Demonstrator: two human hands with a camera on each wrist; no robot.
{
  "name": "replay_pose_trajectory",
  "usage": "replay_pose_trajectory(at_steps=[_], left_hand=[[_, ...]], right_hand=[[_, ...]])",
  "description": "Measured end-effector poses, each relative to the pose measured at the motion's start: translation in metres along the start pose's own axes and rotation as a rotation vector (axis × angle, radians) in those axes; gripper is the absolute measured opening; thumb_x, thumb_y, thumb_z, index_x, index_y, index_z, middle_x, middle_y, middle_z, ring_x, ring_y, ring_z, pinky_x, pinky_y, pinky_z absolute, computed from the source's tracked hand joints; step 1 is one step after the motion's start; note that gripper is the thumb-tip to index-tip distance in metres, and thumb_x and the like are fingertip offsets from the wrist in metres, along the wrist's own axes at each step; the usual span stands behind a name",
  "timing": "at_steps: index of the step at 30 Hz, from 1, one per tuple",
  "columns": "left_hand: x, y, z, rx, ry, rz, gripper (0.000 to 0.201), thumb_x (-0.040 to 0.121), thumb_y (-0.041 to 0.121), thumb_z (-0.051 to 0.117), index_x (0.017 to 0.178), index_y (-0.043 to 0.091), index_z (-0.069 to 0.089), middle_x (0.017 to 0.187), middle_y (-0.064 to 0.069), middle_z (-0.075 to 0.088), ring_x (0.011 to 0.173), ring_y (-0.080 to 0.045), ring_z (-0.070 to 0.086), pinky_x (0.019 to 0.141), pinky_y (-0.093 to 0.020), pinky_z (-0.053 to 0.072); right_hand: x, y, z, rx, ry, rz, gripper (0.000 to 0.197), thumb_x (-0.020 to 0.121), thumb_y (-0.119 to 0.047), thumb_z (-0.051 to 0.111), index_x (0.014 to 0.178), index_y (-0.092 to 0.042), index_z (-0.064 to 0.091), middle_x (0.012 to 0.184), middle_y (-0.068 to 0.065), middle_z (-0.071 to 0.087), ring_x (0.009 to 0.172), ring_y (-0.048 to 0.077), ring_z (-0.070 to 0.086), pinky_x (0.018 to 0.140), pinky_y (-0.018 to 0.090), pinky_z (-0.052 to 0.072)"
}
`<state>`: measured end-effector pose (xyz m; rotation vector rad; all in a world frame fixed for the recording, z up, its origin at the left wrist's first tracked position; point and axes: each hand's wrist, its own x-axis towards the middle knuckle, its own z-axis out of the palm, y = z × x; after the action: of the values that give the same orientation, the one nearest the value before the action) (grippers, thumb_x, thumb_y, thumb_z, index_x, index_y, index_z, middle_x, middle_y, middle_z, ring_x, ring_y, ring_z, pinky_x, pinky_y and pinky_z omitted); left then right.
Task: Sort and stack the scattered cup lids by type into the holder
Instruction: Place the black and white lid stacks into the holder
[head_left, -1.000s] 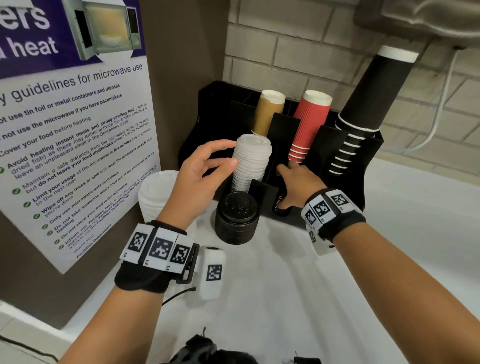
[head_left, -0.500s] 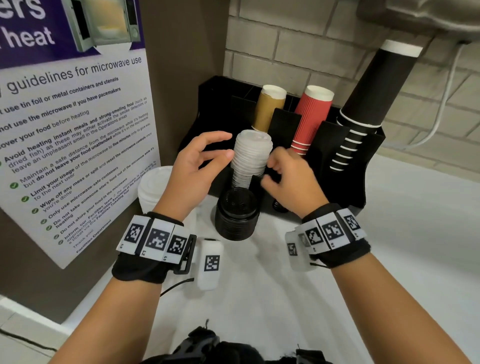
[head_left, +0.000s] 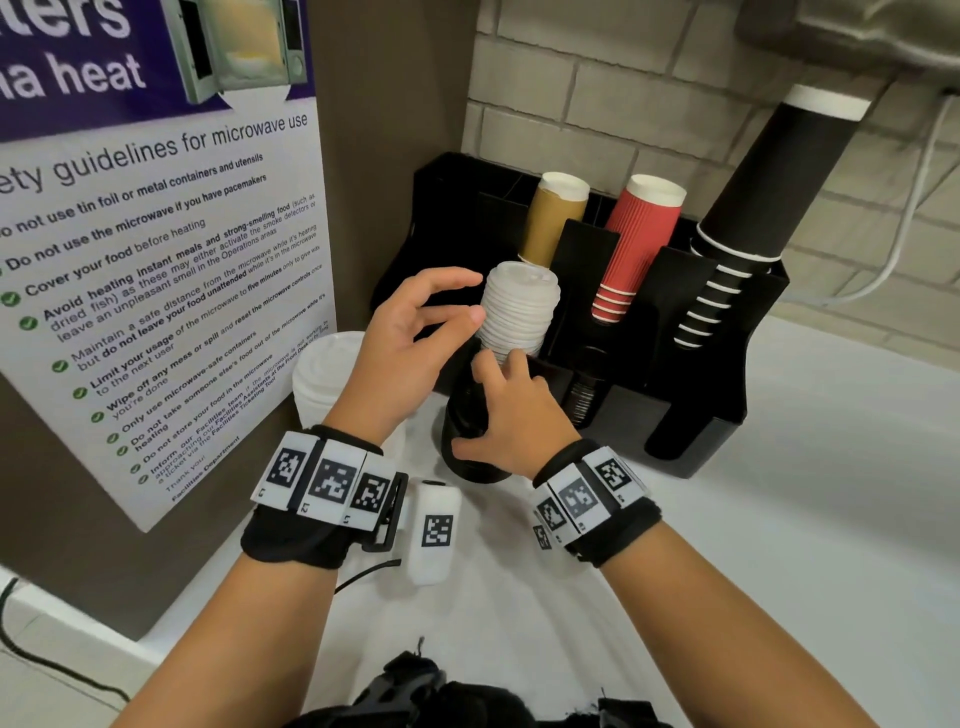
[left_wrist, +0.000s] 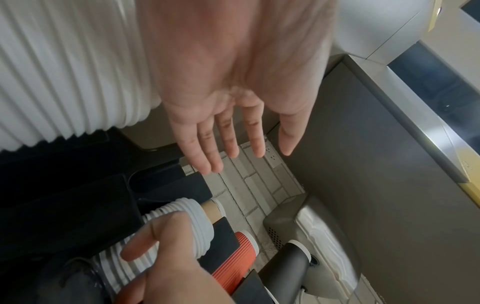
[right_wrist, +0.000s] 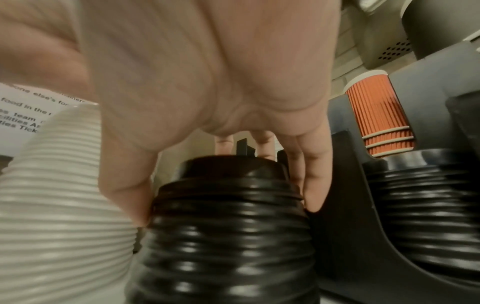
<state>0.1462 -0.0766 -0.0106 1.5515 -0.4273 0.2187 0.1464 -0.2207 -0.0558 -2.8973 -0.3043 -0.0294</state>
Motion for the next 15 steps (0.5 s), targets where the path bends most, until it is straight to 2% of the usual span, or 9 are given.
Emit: replay_pose_trajectory(at_steps=[7,11,13,15], left_hand=[[0.002,-0.004,0.001,-0.023,-0.017,0.018,0.027,0.089,0.025,0.062,0.116,0.027,0.061,0.123,0.010,0.059,0.102,-0.001,0.063,0.095,-0.033,0.052],[0.002,-0.005,0.003,-0.025,-0.030,0.023,0.028,0.090,0.024,0.062,0.118,0.024,0.061,0.126,0.003,0.059,0.105,-0.005,0.062,0.095,-0.033,0.051],[0.001,-0.004,0.004,-0.026,-0.010,0.013,0.031,0.088,0.028,0.062,0.118,0.025,0.061,0.127,0.001,0.059,0.108,-0.007,0.061,0.096,-0.035,0.051],[-0.001,-0.004,0.004,-0.032,-0.014,0.005,0.035,0.084,0.030,0.063,0.118,0.031,0.058,0.128,0.005,0.058,0.112,-0.010,0.060,0.097,-0.033,0.050]], right_hand=[[-0.002,0.007,-0.005,0.144,0.079,-0.018,0.068,0.063,-0.044,0.077,0.112,-0.021,0.034,0.110,0.005,0.034,0.088,0.033,0.046,0.079,0.047,0.050],[-0.007,0.012,-0.013,0.272,0.115,-0.007,0.065,0.061,-0.040,0.079,0.106,-0.022,0.036,0.109,0.004,0.035,0.091,0.033,0.048,0.082,0.046,0.049],[-0.012,0.017,-0.023,0.415,0.209,0.007,0.062,0.060,-0.037,0.079,0.102,-0.023,0.036,0.104,0.001,0.036,0.090,0.020,0.049,0.079,0.035,0.048],[-0.019,0.023,-0.037,0.621,0.323,0.024,0.060,0.059,-0.036,0.079,0.100,-0.023,0.038,0.100,0.000,0.039,0.087,0.005,0.047,0.071,0.025,0.045]])
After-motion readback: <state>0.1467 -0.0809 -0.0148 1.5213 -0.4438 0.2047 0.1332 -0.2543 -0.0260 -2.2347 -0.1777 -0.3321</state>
